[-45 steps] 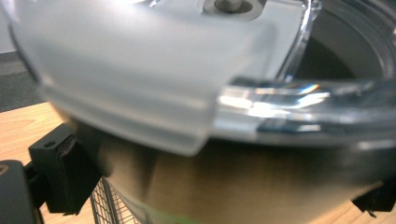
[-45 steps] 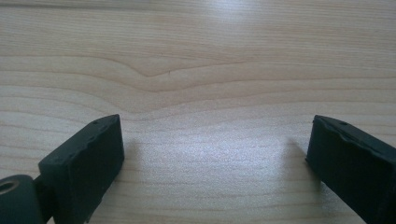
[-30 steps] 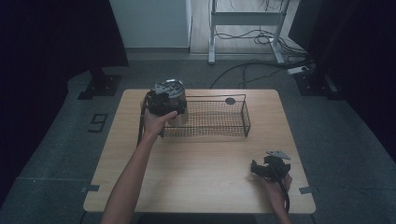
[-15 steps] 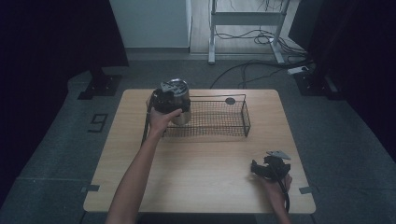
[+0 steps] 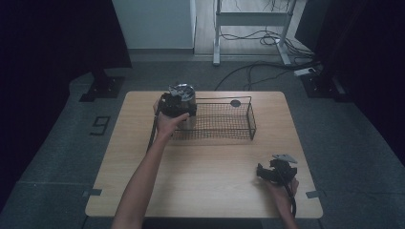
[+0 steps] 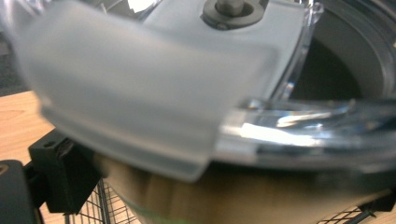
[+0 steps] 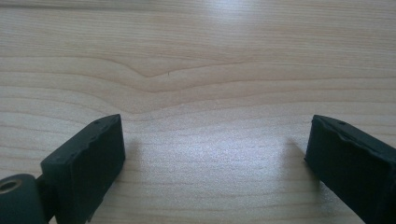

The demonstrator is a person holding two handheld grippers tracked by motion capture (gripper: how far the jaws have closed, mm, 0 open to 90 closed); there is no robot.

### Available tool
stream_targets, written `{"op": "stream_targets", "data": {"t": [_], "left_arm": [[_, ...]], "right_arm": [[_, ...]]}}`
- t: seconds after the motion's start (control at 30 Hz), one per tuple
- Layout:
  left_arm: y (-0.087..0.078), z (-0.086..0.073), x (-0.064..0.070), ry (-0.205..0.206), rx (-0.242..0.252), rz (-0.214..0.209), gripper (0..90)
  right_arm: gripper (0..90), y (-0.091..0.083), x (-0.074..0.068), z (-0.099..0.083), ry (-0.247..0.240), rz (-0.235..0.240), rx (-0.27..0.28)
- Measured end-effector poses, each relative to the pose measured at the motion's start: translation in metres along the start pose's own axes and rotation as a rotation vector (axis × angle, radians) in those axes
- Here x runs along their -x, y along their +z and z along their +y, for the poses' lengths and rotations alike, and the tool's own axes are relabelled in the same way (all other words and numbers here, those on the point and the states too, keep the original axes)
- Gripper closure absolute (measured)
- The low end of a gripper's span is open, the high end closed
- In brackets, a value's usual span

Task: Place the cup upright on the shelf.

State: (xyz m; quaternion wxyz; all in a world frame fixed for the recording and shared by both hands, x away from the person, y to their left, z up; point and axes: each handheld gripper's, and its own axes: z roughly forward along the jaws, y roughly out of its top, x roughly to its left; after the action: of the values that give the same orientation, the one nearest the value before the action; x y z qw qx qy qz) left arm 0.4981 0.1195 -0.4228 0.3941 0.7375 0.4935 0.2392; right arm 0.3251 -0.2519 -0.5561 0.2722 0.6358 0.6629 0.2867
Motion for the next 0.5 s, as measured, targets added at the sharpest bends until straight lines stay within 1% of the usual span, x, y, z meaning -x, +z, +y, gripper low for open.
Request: {"op": "stream_targets", "data": {"t": [0.5], "left_arm": [[0.018,-0.015,0.001,-0.015,-0.043,0.012,3.8]], "right_arm": [[4.4,0.0,0.0,0.0,0.0,0.0,0.0]]}}
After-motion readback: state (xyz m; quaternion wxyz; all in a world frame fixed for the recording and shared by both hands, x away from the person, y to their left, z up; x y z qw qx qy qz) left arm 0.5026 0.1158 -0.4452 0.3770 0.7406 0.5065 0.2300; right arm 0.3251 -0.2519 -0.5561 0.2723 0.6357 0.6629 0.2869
